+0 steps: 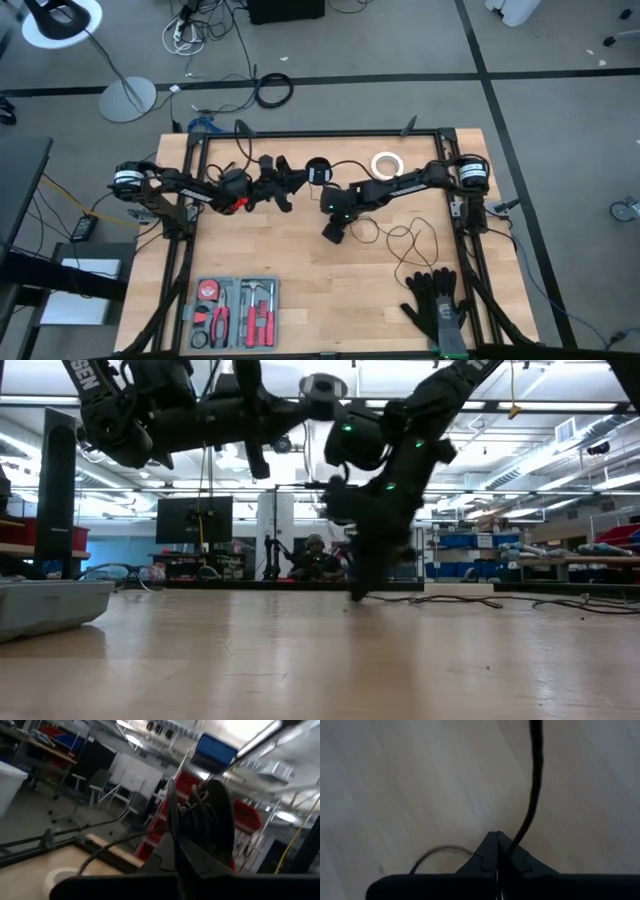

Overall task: Coil cords
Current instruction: Coil the black wire on the black spool

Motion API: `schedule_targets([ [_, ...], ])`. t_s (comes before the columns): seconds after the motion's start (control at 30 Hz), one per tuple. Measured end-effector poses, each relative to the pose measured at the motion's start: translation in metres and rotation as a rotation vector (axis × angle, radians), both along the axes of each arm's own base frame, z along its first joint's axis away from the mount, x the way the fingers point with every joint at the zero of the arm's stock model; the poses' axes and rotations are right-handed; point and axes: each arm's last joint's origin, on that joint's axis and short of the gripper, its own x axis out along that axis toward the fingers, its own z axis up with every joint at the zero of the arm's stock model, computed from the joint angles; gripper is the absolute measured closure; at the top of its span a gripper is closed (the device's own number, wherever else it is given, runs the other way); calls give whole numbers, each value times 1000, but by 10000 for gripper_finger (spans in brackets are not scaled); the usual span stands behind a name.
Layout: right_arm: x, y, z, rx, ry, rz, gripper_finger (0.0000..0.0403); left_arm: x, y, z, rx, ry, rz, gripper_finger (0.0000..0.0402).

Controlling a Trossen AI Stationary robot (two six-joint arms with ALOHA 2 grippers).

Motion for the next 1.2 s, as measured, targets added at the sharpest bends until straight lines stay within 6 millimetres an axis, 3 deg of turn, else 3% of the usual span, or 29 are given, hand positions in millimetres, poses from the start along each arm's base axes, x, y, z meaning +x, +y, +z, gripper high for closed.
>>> schedule_targets([
  [0.27,-34,10,15,-14,271,-8,403,-11,10,-21,44,126,26,401],
  [0.53,-40,28,16,-150,320,12,403,-41,13,-60,0,292,99,401],
  [0.77,-42,23,20,-272,323,-20,403,-65,4,-85,29,414,66,401],
  [1.0,-47,12,58,-324,179,-13,403,-87,1,-103,7,504,117,401],
  [1.1,-54,8,77,-336,14,-2,403,-90,0,-105,4,516,119,401],
  [1.2,-69,3,84,-298,-169,-11,403,-92,0,-106,4,521,119,401],
])
